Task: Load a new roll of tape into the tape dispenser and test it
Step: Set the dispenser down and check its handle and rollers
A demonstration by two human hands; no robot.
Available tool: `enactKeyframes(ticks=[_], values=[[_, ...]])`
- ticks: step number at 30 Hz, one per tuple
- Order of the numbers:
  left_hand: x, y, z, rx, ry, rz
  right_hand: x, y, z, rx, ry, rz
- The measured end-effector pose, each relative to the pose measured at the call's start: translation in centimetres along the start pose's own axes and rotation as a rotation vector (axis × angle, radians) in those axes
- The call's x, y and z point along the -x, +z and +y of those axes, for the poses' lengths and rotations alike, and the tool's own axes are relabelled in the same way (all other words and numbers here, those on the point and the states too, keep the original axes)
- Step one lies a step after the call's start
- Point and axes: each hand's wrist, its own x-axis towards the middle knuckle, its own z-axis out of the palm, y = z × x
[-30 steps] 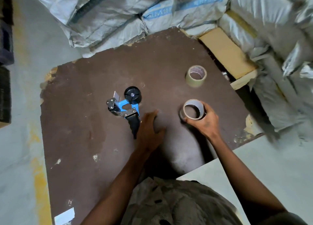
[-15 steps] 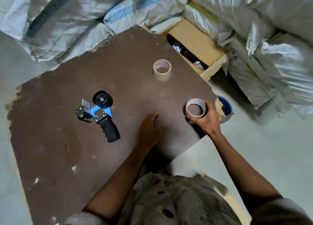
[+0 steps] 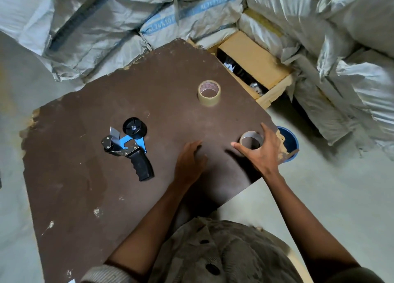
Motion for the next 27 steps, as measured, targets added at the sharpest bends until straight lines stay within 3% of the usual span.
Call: enactKeyframes(ticks=[7,17,27], values=[[0.4,-2.3,-1.2,0.035,-0.003,0.09,-0.3,3.0,-4.3,-0.033,-0.176,-0.093],[2.0,-7.6,-4.6,0.055,-0.067,0.322,2.8,11.3,-10.0,-0.014,-0.331,-0.4],[4.3,-12.0,-7.9,0.156,-0.214,0.563,6.1,19.7,-14.1,-0.067,-0.179,-0.756]])
